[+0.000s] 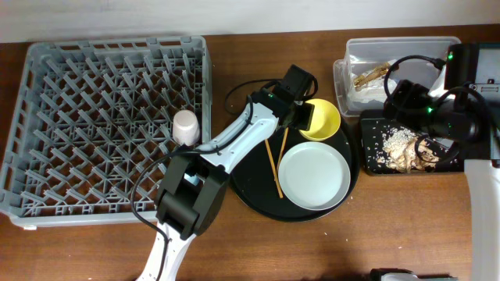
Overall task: Sort waste into correct bins and load items into the dishwasher rack
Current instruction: 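Grasp the yellow bowl rim with the left gripper and lift it, then carry the yellow bowl to the back of the rack and lower it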
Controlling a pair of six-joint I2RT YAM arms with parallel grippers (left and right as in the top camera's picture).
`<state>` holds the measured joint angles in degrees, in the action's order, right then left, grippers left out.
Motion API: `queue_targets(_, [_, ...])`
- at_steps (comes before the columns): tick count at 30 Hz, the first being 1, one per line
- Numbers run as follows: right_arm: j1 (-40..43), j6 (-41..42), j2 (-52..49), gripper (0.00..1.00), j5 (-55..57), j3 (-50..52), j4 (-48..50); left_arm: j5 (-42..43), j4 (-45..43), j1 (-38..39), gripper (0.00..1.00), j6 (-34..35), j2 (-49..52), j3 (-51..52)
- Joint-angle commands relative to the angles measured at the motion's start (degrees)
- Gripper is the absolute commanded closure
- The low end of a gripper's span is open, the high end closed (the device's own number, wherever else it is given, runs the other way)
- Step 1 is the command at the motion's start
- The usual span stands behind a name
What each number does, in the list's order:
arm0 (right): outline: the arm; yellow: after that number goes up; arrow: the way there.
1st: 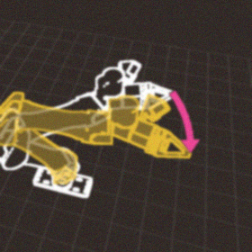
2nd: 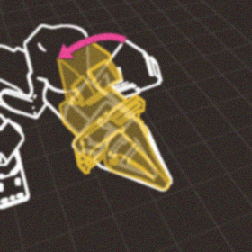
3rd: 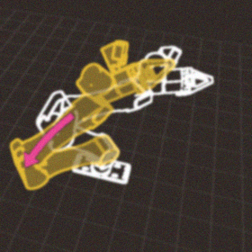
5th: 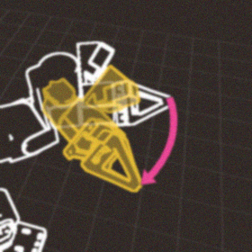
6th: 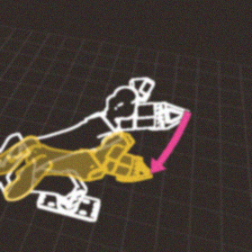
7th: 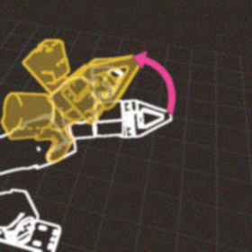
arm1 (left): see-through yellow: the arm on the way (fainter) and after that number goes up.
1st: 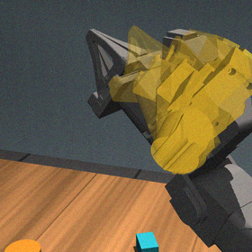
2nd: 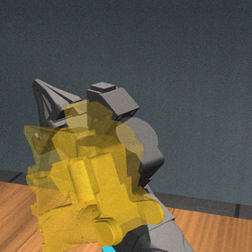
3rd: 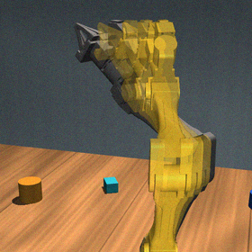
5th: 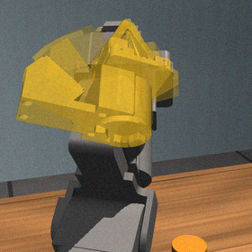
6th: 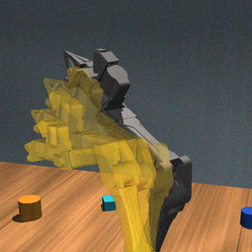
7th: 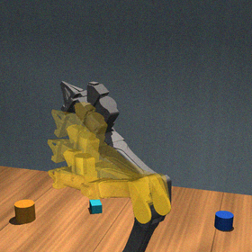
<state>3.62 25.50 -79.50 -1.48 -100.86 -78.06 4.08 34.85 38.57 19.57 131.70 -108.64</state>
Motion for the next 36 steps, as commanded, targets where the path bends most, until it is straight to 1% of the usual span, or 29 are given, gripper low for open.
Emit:
queue_targets(1, [0.17,-0.22,-0.04,0.17,0.92,-0.42,-0.26,-0.44,-0.17,0.07,0.47,0.37,0.96,-0.15])
queue_targets(7, [0.17,-0.22,-0.04,0.18,0.98,-0.42,-0.39,-0.44,-0.50,0.66,0.48,0.37,2.67,-0.15])
queue_targets(9, [0.17,-0.22,-0.04,0.18,1.16,-0.42,-0.44,-0.46,-0.90,0.90,0.53,0.37,2.67,-0.15])
queue_targets(12, [0.17,-0.22,-0.04,0.16,1.16,-0.42,-0.44,-0.90,-0.96,1.16,0.55,0.37,2.67,-0.15])
queue_targets(14, [0.17,-0.20,-0.04,0.11,1.16,-0.42,-0.44,-0.90,-0.98,1.14,0.64,0.37,2.67,-0.15])
queue_targets(15, [0.17,-0.17,-0.04,0.02,1.11,-0.42,-0.44,-0.90,-0.98,1.14,0.74,0.37,2.67,-0.15])
queue_targets(18, [0.15,-0.17,-0.04,0.01,1.11,-0.42,-0.46,-0.90,-1.01,1.14,0.98,0.35,2.67,-0.15])
queue_targets(19, [0.17,-0.17,-0.04,0.01,1.11,-0.42,-0.46,-1.11,-0.98,1.14,0.99,0.37,2.67,-0.15])
queue_targets(26, [0.15,-0.17,-0.04,0.02,1.11,-0.42,-0.44,-0.72,0.42,0.52,1.00,0.37,2.54,-1.36])
queue_targets(30, [0.17,-0.17,-0.04,0.02,1.11,-0.42,-0.44,1.31,7.43,-1.73,1.00,0.35,1.62,-7.32])
queue_targets(31, [0.15,-0.17,-0.04,0.02,1.11,-0.42,-0.44,1.29,10.56,-2.71,1.00,0.33,0.87,-9.88])
queue_targets(33, [0.17,-0.17,-0.04,0.02,1.11,-0.42,-0.44,1.27,14.86,-4.52,1.00,0.31,-1.53,-12.87])
queue_targets(36, [0.17,-0.17,-0.04,0.01,1.11,-0.42,-0.44,1.09,17.59,-7.15,1.00,-1.18,-6.34,-14.32])
